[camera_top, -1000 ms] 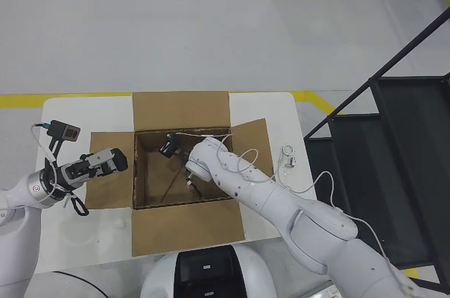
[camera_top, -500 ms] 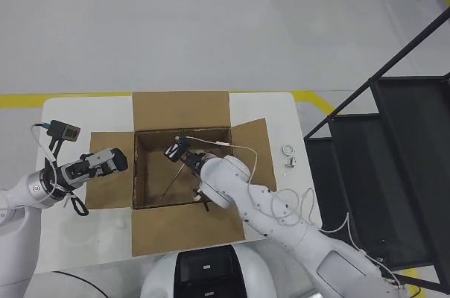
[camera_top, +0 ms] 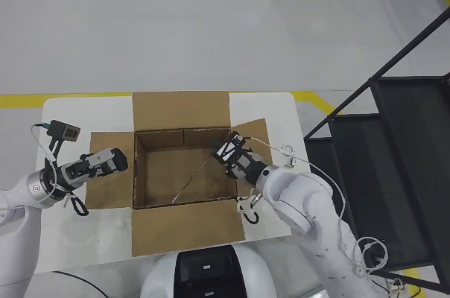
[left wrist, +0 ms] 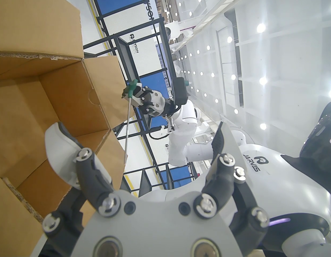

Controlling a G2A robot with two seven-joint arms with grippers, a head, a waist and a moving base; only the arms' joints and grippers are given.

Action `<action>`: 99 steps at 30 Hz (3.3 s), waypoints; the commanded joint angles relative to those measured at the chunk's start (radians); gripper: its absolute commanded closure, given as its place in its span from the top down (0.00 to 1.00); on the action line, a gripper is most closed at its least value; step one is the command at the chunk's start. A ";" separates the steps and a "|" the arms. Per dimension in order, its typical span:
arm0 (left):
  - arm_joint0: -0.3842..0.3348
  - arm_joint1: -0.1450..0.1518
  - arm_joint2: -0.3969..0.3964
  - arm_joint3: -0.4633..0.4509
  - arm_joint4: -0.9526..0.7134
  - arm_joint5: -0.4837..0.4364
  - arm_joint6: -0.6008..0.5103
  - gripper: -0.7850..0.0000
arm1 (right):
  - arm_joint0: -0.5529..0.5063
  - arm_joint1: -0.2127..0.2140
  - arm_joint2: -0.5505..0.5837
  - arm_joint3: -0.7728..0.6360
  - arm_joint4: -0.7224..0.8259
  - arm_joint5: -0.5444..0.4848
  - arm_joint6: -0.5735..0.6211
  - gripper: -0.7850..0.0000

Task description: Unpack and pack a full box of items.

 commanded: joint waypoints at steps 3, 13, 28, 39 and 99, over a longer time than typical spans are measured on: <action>0.000 0.000 0.000 0.000 0.000 0.000 0.000 1.00 | -0.117 0.011 0.081 -0.069 0.001 0.026 -0.095 0.00; 0.000 0.000 0.000 0.000 0.000 0.000 0.000 1.00 | -0.440 0.027 0.302 -0.159 0.080 0.097 -0.316 0.00; 0.000 0.000 0.000 0.000 0.000 0.000 0.000 1.00 | -0.688 0.035 0.493 -0.079 0.243 0.036 -0.593 0.00; 0.000 0.000 0.000 0.000 0.000 0.000 0.000 1.00 | -0.687 0.035 0.491 -0.080 0.241 0.034 -0.590 0.00; 0.000 0.000 0.000 0.000 0.000 0.000 0.000 1.00 | -0.178 0.074 0.375 0.657 -0.200 0.068 -0.322 1.00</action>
